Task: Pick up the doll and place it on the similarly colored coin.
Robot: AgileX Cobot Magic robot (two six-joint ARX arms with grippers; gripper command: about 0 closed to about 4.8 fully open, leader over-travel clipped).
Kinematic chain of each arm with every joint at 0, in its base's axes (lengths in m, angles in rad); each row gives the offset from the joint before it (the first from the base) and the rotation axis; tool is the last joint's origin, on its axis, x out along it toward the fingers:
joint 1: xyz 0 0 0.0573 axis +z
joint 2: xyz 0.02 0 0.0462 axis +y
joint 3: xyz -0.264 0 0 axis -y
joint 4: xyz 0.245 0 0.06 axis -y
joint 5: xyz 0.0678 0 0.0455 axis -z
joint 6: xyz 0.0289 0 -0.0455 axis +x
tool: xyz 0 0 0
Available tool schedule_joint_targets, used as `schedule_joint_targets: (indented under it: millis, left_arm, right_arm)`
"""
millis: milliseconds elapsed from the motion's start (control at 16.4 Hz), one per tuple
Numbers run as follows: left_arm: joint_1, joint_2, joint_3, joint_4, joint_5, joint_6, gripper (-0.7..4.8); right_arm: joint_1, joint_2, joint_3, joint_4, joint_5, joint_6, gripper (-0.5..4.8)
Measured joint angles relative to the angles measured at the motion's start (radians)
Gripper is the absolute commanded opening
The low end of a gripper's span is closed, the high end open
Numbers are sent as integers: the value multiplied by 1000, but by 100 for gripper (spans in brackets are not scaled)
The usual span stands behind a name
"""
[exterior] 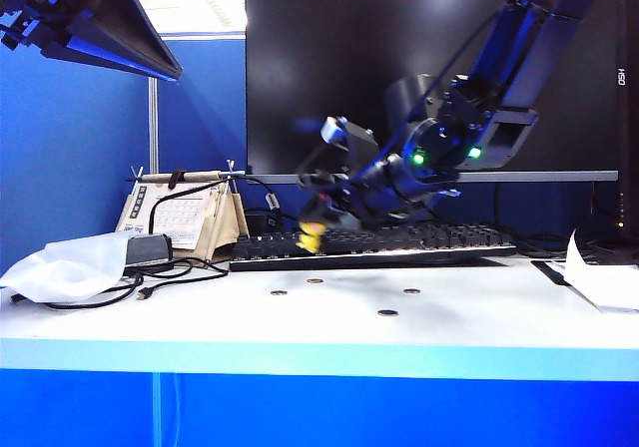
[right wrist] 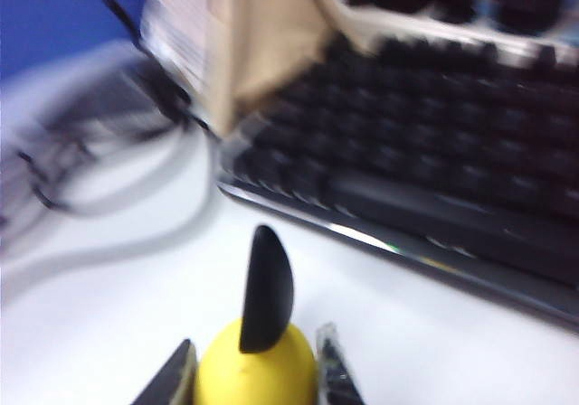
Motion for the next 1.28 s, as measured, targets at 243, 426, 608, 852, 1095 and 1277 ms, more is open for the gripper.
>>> schedule_joint_targets:
  millis: [243,426,608,852,1095,1277]
  left_arm:
    - [0,0,0,0,0,0,26]
    - [0,0,0,-1,0,0,26]
    - [0,0,0,-9,0,0,26]
    - [0,0,0,-15,0,0,26]
    - [0,0,0,-16,0,0,26]
    - [0,0,0,-23,0,0,26]
  right_arm:
    - [10,4,0,-45,5,-65,95]
    - [7,9,4,-45,39,-71,95]
    - [5,38,11,-56,46,-72,95]
    - [7,48,13,-56,45,-72,95]
    - [7,51,14,-52,56,-72,206]
    - [6,58,14,-74,61,-72,211]
